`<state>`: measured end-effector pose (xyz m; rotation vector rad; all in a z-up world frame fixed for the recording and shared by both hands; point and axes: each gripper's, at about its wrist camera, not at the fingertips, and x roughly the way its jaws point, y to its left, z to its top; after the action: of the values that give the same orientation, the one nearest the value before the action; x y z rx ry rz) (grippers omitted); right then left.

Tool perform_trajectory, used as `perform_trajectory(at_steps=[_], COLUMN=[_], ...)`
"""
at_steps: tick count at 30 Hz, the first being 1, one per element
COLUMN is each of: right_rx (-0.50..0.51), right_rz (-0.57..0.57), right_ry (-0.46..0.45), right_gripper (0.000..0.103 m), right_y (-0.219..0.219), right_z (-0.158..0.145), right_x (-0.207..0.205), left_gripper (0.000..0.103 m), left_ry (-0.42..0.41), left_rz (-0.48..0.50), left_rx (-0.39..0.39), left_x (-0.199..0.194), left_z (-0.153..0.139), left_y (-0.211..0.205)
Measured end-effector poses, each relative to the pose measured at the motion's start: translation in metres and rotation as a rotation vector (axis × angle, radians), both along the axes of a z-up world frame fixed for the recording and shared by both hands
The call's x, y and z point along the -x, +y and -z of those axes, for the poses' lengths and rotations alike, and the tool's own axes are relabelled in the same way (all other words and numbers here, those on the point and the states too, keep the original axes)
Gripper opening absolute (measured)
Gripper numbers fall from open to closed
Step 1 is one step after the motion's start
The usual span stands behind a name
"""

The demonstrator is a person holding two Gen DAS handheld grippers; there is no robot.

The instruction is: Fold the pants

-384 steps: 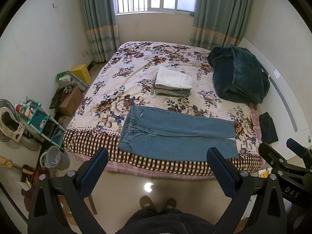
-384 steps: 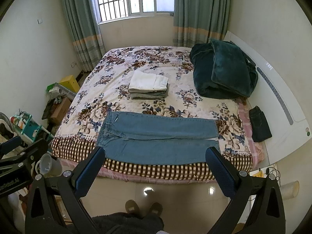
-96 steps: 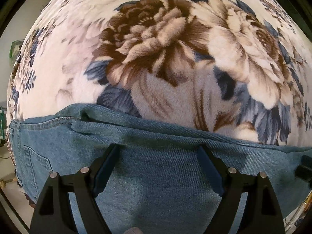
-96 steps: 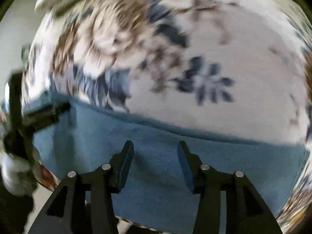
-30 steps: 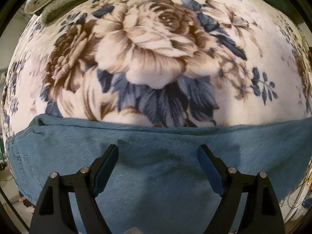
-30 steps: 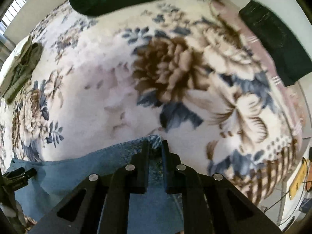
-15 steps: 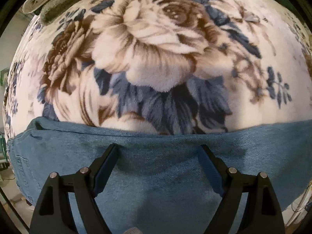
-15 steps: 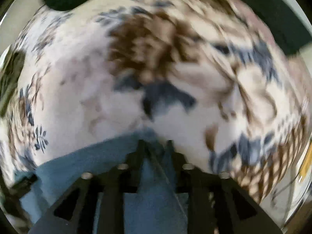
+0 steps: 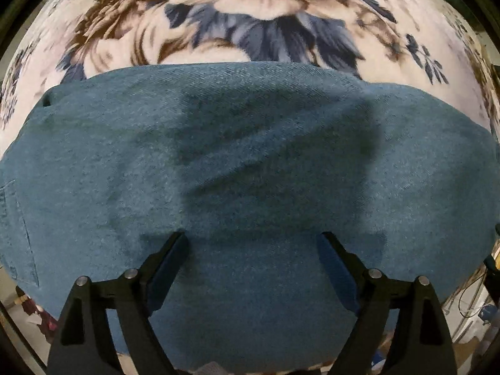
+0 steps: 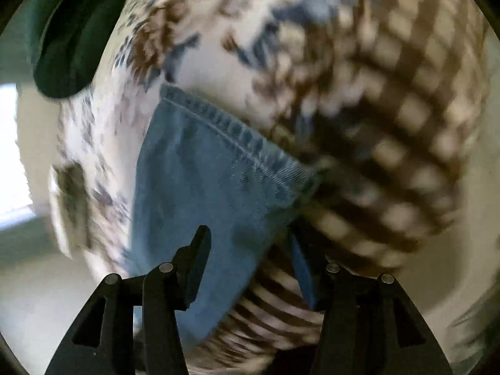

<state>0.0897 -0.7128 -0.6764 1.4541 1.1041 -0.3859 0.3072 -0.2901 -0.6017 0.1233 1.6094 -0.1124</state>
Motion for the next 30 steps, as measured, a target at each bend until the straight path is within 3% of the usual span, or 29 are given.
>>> perform_trajectory(at_steps=[4,9,10,11,13,17,22,26,30], right_rx=[-0.026,-0.028,-0.002,0.029,0.080,0.168,0.313,0.411,0.454], right_rz=[0.105,0.123,0.135,0.148,0.171,0.153,-0.014,-0.143,-0.249], right_ry=[-0.247,-0.289,-0.268,-0.240,-0.218,-0.222,-0.298,-0.356,-0.384], right_gripper=[0.054,0.051,0.036,0.008,0.006,0.006,0.006,0.006,0.006], right_y=[0.008,0.018,0.019,0.018,0.018,0.027,0.067,0.130,0.213], right_z=[0.014,0.037,0.036,0.034,0.022,-0.026,-0.114,-0.180,-0.213], right_x=[-0.010,-0.027,-0.027,-0.025,-0.024,-0.029,-0.067,-0.103,-0.127], left_gripper=[0.103,0.103,0.103,0.103,0.103,0.103,0.103,0.103,0.103], left_ry=[0.030,0.031,0.031,0.033,0.029,-0.023,-0.113,-0.186,-0.209], left_rz=[-0.019,-0.034,-0.035,-0.036,-0.046,-0.052,-0.111,-0.161,-0.222], left_rx=[0.034,-0.003,-0.007,-0.008,0.005,0.023,0.066,0.066,0.060], left_x=[-0.005,-0.006,-0.010,-0.011,-0.015,-0.018,-0.025,-0.022,-0.016], left_z=[0.010,0.016,0.018,0.018,0.019,-0.010,-0.061,-0.101,-0.116], left_y=[0.000,-0.009,-0.012,-0.014,-0.014,0.005,0.056,0.108,0.168])
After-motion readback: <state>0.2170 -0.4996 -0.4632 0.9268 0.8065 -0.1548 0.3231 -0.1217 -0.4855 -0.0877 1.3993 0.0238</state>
